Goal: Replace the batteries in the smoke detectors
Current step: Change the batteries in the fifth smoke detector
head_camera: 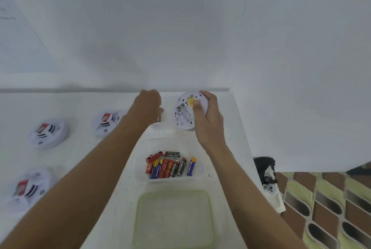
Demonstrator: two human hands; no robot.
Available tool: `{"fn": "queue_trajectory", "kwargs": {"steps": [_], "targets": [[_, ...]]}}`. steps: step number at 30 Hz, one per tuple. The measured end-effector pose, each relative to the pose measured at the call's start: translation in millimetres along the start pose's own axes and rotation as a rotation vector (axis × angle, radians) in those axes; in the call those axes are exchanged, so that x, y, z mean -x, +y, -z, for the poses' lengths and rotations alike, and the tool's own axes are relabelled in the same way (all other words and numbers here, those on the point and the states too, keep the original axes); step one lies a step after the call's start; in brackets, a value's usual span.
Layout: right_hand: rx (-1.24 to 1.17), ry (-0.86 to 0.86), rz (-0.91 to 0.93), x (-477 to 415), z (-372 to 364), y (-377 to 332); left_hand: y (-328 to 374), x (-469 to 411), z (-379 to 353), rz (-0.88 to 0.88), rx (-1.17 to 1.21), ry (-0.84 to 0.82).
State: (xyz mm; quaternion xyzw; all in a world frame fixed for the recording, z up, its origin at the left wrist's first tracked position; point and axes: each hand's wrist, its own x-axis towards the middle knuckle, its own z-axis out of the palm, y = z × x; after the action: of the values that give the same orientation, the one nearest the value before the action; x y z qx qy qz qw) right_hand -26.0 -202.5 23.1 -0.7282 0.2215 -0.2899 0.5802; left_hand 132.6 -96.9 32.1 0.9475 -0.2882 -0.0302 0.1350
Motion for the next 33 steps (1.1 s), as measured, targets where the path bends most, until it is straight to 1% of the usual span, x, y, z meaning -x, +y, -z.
{"fn": "queue_trajectory", "kwargs": {"steps": [2, 4, 8, 13, 16, 17, 19, 21, 24, 26, 27, 29, 31, 33], "targets": [[-0.001, 0.007, -0.005, -4, -1, 1, 9, -12, 1, -0.013, -0.058, -0.112], [0.000, 0.021, -0.013, -7, -2, 3, 15, -18, -1, -0.020, -0.127, -0.165], [0.003, 0.044, -0.030, -10, 0, 8, 17, -25, -12, 0.000, -0.268, -0.214], [0.007, 0.053, -0.040, -13, 3, 10, 20, -26, -18, -0.018, -0.299, -0.264], [-0.002, 0.059, -0.043, -14, 5, 10, 20, -25, -19, -0.066, -0.288, -0.306], [-0.007, 0.063, -0.047, -14, 6, 11, 20, -24, -17, -0.072, -0.250, -0.320], [-0.018, 0.074, -0.054, -14, 7, 11, 19, -24, -11, -0.057, -0.051, -0.276], [-0.026, 0.095, -0.055, -13, 9, 11, 21, -18, -3, -0.040, 0.227, -0.135], [-0.045, 0.134, -0.048, -9, 10, 12, 32, 5, 6, 0.030, 0.683, 0.159], [-0.055, 0.160, -0.032, -6, 9, 12, 40, 20, 4, 0.064, 0.901, 0.258], [-0.066, 0.171, -0.026, -5, 8, 11, 45, 27, 2, 0.050, 0.956, 0.278], [-0.092, 0.191, -0.017, -4, 6, 10, 51, 40, -3, -0.035, 0.997, 0.299], [-0.103, 0.197, -0.010, -3, 3, 8, 54, 47, -9, -0.123, 1.005, 0.311], [-0.115, 0.199, -0.003, -2, 2, 6, 53, 50, -14, -0.164, 0.994, 0.328]]}}
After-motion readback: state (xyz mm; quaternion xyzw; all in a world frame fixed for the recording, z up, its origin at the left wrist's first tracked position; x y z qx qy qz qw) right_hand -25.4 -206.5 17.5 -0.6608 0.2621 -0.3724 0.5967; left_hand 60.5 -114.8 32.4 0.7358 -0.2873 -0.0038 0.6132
